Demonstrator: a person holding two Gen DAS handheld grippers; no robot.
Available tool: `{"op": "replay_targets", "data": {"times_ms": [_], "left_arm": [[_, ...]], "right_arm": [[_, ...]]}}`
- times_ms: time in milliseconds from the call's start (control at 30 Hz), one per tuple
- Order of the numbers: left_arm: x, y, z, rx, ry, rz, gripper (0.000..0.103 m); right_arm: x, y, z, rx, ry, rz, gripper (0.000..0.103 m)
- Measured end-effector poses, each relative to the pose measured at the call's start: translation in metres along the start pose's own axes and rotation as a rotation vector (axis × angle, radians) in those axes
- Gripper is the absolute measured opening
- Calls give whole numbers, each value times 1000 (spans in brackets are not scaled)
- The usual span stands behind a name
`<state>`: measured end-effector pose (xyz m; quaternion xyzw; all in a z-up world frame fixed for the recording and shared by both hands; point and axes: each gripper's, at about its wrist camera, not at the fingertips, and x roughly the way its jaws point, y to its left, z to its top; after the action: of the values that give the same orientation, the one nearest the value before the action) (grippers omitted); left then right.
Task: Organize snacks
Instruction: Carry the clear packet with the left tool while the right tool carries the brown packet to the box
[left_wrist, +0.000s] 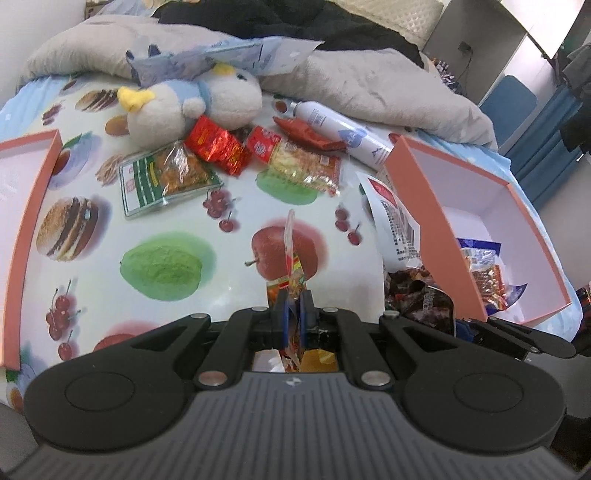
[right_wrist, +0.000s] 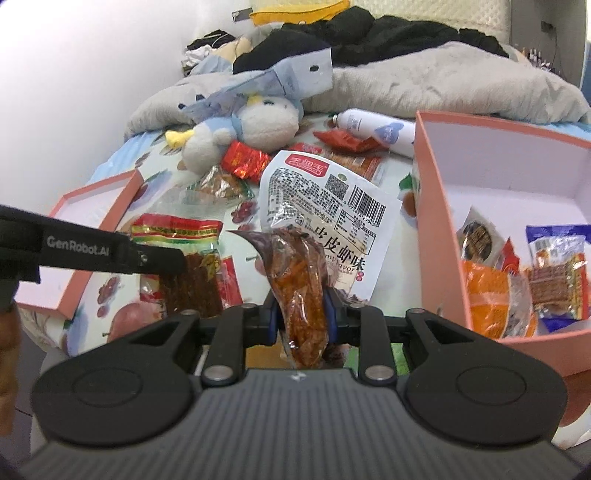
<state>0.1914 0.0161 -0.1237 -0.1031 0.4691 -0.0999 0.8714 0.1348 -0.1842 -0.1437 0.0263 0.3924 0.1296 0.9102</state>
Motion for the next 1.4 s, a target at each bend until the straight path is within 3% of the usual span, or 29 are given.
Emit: {"op": "replay_targets", "data": {"times_ms": [700,1400], "left_arm": [[-41,-51,59,66,-111,-41,6],[-60,-139,108,164,-199,-130,6]], "right_arm": [[-59,-21,52,11,-140,-19,28],[-109,-76,95,30,-289,-114,28]]}}
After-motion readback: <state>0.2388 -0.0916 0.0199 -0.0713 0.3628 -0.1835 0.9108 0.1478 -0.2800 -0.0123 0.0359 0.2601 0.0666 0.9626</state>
